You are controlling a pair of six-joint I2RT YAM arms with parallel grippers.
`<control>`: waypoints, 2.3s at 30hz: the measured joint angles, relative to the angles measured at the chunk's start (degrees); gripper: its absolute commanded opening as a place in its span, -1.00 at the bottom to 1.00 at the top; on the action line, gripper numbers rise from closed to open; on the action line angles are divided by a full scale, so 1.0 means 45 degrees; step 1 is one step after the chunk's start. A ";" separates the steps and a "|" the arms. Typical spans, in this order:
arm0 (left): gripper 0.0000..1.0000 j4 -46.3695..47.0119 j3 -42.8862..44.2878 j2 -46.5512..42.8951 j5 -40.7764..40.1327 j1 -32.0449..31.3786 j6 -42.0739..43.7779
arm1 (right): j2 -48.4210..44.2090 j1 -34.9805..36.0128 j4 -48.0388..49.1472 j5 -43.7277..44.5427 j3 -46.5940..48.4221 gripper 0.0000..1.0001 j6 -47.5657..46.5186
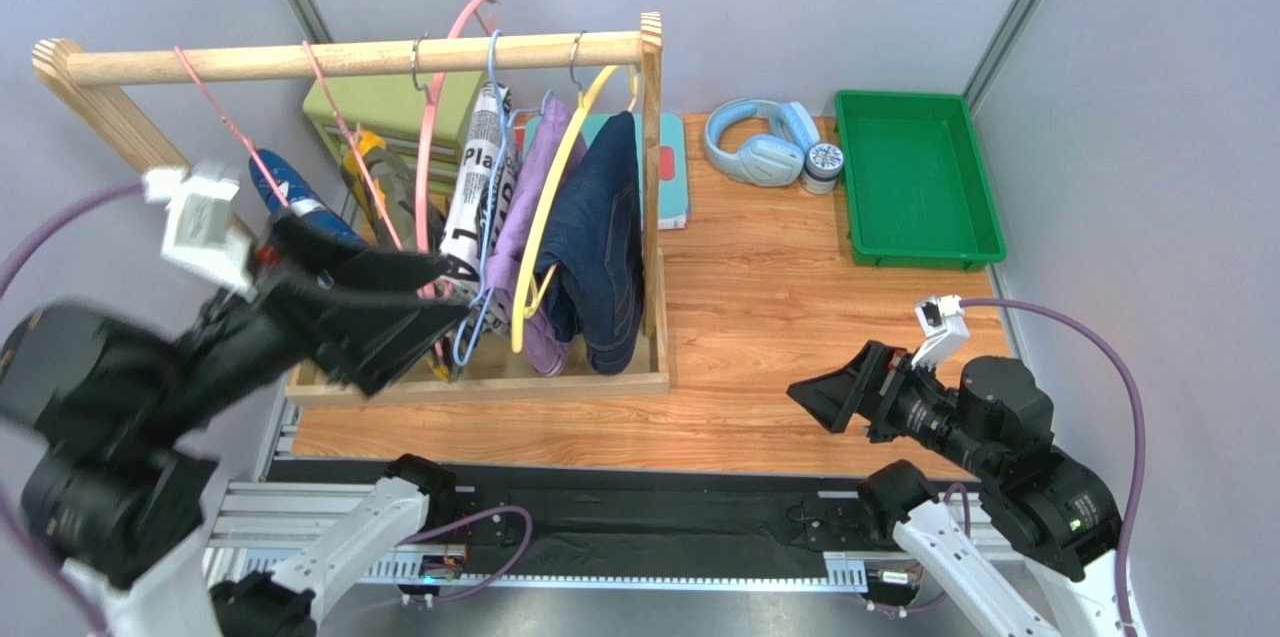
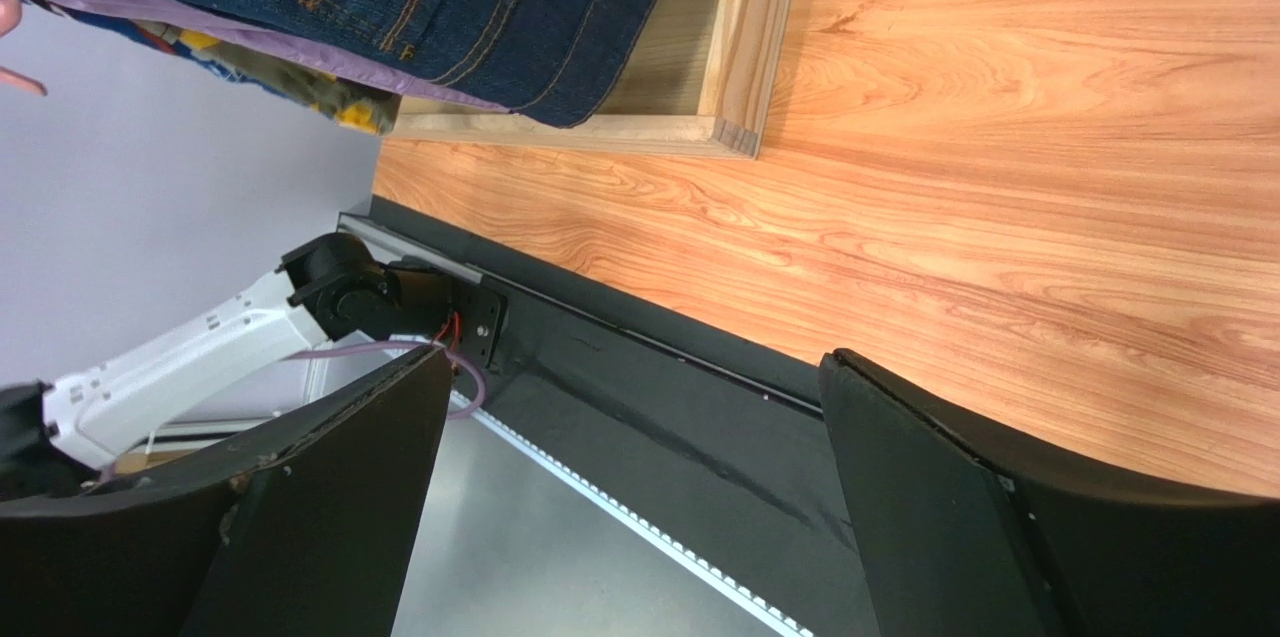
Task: Remove the trousers from the hanger
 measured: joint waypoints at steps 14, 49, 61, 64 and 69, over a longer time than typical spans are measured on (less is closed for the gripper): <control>0.36 0.2560 0.0874 0.4386 0.1515 0.0000 -0.0986 | 0.0005 0.0000 -0.0214 -0.0782 0.0675 1.00 -0.0053; -0.01 0.2142 -0.0253 0.5503 -0.4099 -0.2851 -0.1331 | -0.0136 0.0000 -0.0646 -0.1059 0.1243 0.99 -0.0044; -0.23 0.1977 -0.0282 0.5926 -0.4838 -0.3473 -0.1549 | -0.0136 0.0000 -0.0787 -0.1122 0.1447 0.99 -0.0044; -0.36 0.1996 -0.0253 0.6052 -0.4959 -0.3526 -0.1530 | -0.0136 0.0000 -0.0787 -0.1132 0.1447 0.99 -0.0044; -0.66 0.1860 -0.0146 0.6101 -0.5017 -0.3546 -0.1515 | -0.0141 0.0000 -0.0792 -0.1132 0.1447 0.99 -0.0044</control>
